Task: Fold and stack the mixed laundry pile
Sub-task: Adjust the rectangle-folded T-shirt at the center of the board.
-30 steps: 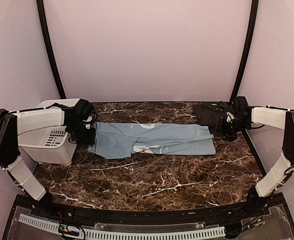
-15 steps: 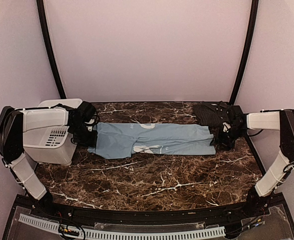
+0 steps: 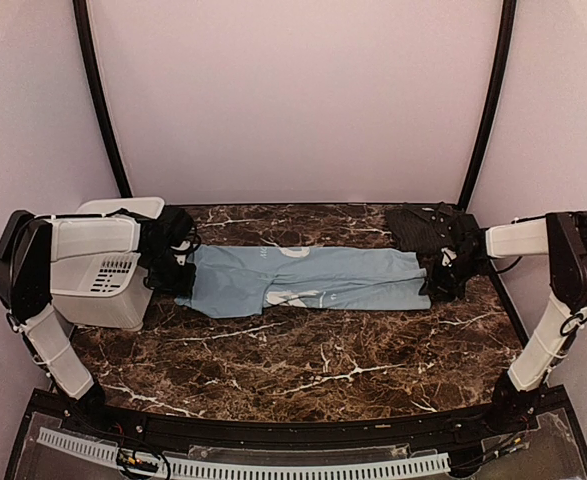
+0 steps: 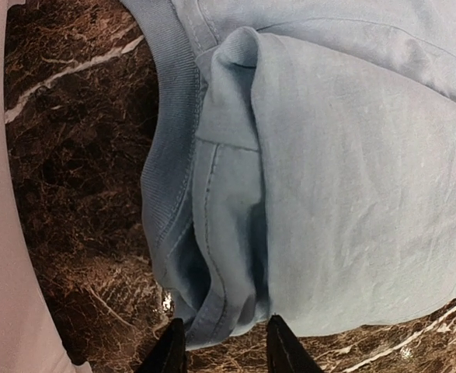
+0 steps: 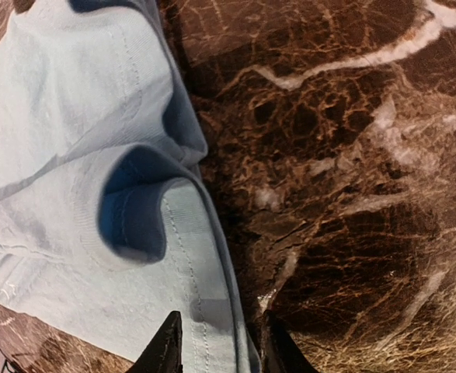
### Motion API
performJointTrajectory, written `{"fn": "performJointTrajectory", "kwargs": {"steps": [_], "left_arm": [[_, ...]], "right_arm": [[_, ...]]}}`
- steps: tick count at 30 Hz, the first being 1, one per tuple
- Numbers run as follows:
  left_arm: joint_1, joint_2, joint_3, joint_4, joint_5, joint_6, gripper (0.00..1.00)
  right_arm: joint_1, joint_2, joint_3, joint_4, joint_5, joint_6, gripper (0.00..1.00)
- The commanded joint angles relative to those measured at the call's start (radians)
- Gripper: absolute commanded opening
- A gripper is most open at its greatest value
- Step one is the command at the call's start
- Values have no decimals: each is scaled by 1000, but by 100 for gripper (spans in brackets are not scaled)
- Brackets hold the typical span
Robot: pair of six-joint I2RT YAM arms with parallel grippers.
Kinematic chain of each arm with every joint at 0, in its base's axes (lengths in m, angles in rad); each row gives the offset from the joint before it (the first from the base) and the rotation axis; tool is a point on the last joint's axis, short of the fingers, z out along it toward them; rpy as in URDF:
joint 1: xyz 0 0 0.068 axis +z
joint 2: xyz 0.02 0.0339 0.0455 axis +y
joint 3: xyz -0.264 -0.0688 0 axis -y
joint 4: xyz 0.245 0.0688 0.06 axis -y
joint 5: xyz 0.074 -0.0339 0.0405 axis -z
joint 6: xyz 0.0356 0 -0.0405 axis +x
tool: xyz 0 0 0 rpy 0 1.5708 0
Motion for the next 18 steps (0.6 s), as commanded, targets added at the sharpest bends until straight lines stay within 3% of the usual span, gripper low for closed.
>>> {"fn": "performJointTrajectory", "kwargs": {"steps": [1, 6, 18], "left_arm": [[5, 8, 21, -20, -3, 4, 34], [5, 15, 23, -24, -10, 5, 35], [5, 17, 30, -33, -33, 19, 33]], "right_arm": [[3, 18, 28, 7, -4, -15, 27], [3, 1, 19, -1, -11, -18, 0], [3, -67, -16, -15, -9, -6, 0]]}}
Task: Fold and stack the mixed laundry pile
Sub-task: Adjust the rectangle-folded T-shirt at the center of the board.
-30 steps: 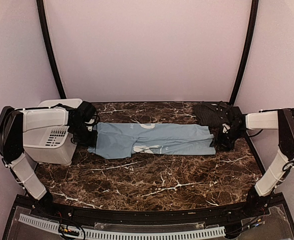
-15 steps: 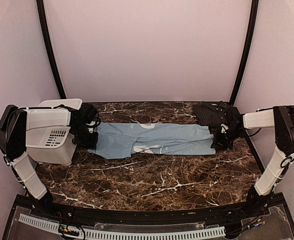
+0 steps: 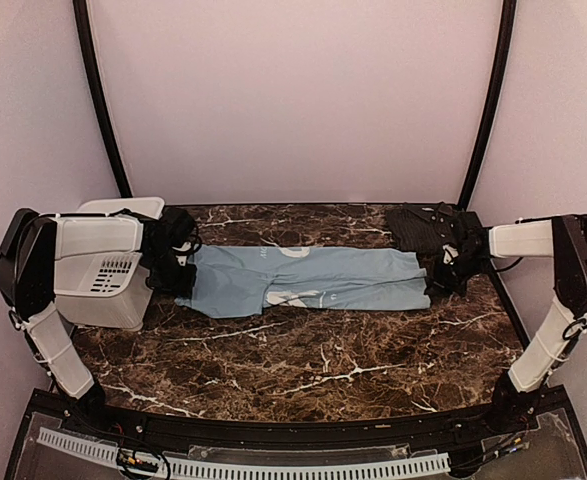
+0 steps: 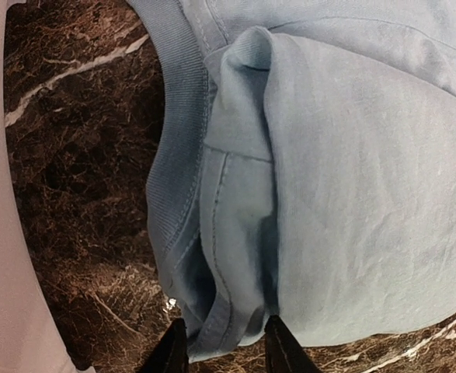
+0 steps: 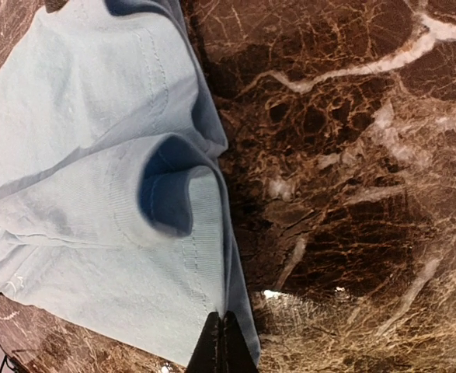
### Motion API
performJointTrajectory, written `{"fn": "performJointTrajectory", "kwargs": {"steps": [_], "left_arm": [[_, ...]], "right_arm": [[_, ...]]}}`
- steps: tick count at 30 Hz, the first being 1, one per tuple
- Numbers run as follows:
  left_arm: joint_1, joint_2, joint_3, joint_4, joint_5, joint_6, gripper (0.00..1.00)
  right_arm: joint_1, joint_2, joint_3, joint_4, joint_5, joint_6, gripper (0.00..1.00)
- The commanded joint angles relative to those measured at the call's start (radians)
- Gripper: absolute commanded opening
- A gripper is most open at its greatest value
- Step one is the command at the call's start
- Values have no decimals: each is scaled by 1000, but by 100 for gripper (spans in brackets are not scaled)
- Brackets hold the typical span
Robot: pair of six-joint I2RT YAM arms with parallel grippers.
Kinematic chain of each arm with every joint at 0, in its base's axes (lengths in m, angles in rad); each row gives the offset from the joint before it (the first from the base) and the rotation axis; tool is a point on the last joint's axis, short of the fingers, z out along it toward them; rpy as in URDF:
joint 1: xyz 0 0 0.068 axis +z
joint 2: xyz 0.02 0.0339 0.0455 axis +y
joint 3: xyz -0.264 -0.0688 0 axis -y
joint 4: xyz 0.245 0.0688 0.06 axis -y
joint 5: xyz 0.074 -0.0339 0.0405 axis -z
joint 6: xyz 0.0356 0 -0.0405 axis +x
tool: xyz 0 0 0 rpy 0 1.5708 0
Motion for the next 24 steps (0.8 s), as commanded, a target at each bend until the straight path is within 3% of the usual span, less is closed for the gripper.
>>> {"fn": "performJointTrajectory", "kwargs": {"steps": [1, 24], "left_arm": [[5, -12, 21, -29, -14, 17, 33], [5, 78, 65, -49, -54, 22, 27]], "right_arm": [[3, -45, -19, -4, 1, 4, 0], [1, -50, -41, 1, 10, 4, 0]]}}
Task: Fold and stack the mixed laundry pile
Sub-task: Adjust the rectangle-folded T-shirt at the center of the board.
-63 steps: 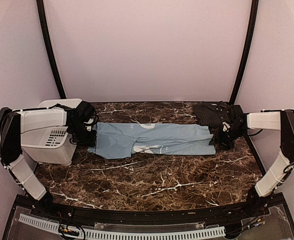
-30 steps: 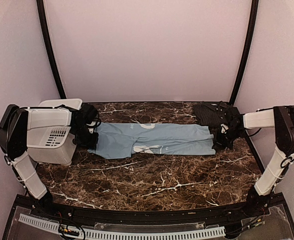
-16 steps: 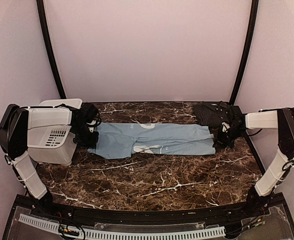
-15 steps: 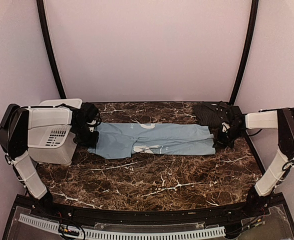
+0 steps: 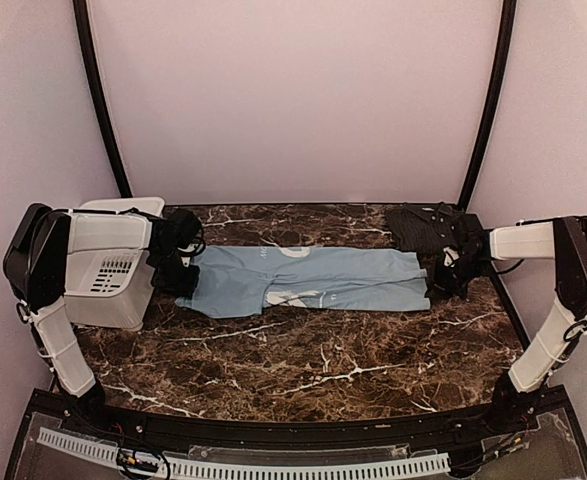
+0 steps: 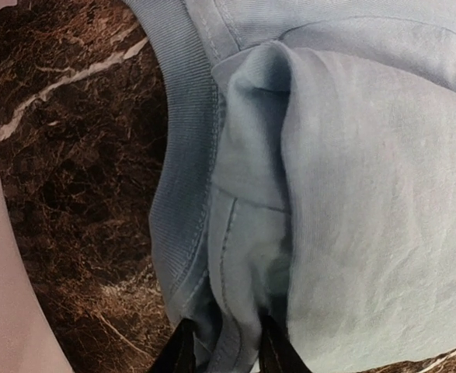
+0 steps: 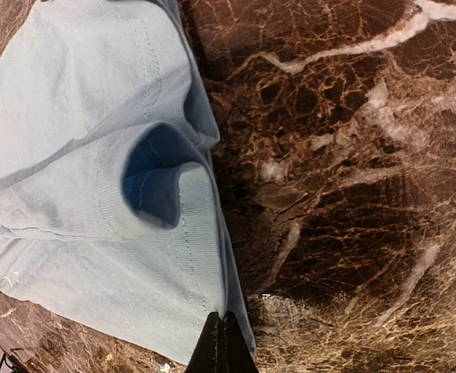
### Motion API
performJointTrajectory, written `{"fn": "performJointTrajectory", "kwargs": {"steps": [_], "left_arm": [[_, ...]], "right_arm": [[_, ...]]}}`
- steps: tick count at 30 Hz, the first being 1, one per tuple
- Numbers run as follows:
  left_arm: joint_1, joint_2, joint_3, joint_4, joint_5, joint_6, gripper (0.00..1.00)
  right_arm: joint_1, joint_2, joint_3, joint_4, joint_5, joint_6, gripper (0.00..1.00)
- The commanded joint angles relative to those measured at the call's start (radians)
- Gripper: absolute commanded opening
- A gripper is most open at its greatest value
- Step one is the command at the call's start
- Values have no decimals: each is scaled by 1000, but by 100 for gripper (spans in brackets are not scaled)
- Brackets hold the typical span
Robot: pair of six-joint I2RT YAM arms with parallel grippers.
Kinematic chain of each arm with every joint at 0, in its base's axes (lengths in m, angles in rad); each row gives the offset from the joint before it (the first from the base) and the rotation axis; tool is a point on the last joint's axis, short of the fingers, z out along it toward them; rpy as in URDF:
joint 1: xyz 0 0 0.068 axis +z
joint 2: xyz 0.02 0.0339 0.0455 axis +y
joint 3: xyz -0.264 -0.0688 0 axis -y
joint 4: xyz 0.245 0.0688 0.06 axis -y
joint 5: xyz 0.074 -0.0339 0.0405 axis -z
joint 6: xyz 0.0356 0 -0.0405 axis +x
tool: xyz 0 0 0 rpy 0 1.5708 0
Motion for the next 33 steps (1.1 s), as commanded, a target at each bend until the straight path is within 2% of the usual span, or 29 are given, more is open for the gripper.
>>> {"fn": "performJointTrajectory", "kwargs": {"steps": [1, 6, 7, 14, 23, 30, 33], "left_arm": [[5, 3, 13, -33, -12, 10, 25], [5, -16, 22, -47, -27, 8, 1], [5, -22, 27, -51, -28, 7, 0], [5, -88, 76, -132, -63, 32, 0], [5, -85, 101, -211, -70, 69, 0], [5, -71, 102, -254, -86, 91, 0], [4, -60, 95, -249, -35, 93, 0]], "right_arm": [[2, -24, -18, 2, 10, 1, 0], [-2, -38, -16, -14, 17, 0, 0], [-3, -45, -14, -21, 20, -3, 0], [-24, -101, -10, -87, 56, -24, 0], [-28, -178, -42, -185, 92, -27, 0], [-26, -148, -54, -221, 101, -19, 0], [-23, -134, -74, -246, 70, -3, 0]]}}
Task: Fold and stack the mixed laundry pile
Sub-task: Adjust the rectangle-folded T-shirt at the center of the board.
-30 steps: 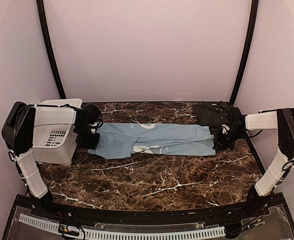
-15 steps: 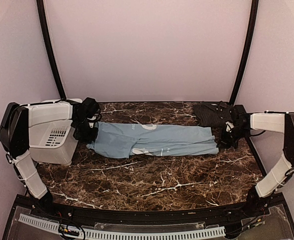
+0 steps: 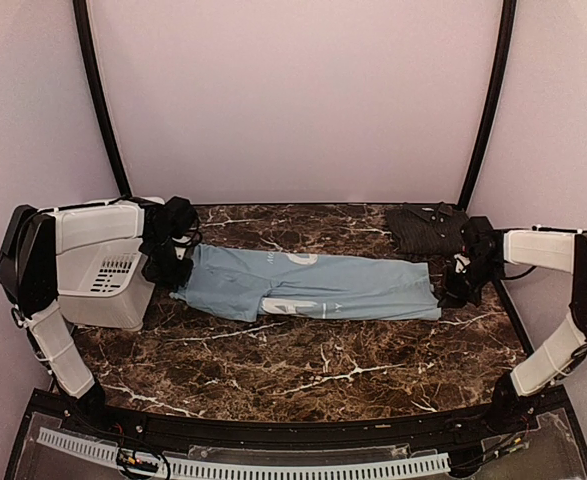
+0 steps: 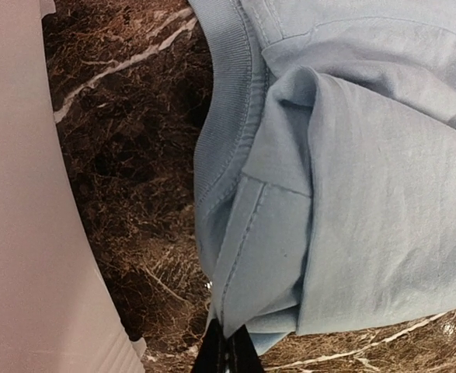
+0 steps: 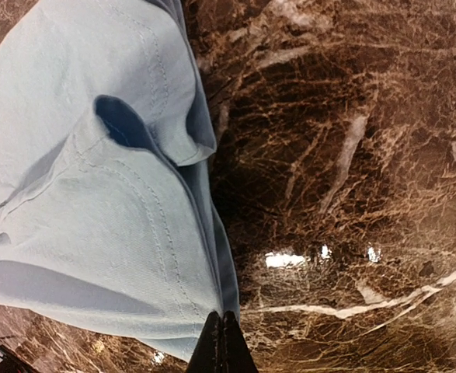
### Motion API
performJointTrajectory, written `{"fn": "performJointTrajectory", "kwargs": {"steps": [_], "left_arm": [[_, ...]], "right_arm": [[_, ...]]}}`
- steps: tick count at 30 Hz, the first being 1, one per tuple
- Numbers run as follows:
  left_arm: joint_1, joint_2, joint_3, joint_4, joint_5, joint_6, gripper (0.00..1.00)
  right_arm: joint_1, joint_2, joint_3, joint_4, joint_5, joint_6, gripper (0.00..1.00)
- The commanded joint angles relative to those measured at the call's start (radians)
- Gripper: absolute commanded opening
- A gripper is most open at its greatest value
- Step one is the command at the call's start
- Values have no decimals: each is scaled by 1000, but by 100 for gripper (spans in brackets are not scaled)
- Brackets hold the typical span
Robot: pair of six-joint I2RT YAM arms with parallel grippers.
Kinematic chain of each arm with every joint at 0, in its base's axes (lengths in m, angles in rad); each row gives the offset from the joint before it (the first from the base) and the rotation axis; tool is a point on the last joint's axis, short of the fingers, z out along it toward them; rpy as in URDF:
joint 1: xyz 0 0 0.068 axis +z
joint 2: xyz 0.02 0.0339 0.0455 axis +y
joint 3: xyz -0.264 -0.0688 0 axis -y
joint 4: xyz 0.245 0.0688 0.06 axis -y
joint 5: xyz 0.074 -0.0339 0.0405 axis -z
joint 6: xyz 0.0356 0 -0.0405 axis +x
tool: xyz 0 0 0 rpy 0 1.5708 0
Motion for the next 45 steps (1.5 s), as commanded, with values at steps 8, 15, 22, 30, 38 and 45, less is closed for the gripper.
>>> {"fn": "performJointTrajectory", "kwargs": {"steps": [8, 15, 22, 30, 38, 45], "left_arm": [[-4, 45, -4, -23, 18, 0, 1], [-4, 20, -13, -17, -12, -7, 33], [-4, -126, -4, 25, 41, -10, 56], [-5, -218, -99, 158, 320, -70, 52], [-10, -204, -161, 198, 352, -103, 52], [-11, -194, -164, 209, 342, -99, 52]], "right_arm": [[32, 0, -34, -102, 21, 56, 0], [36, 21, -16, -125, 1, 71, 46], [36, -173, 46, -59, -11, -13, 72], [79, -117, 117, 95, -239, -121, 63], [163, 79, 207, 139, -89, -184, 63], [162, 109, 181, 128, 68, -238, 67]]}}
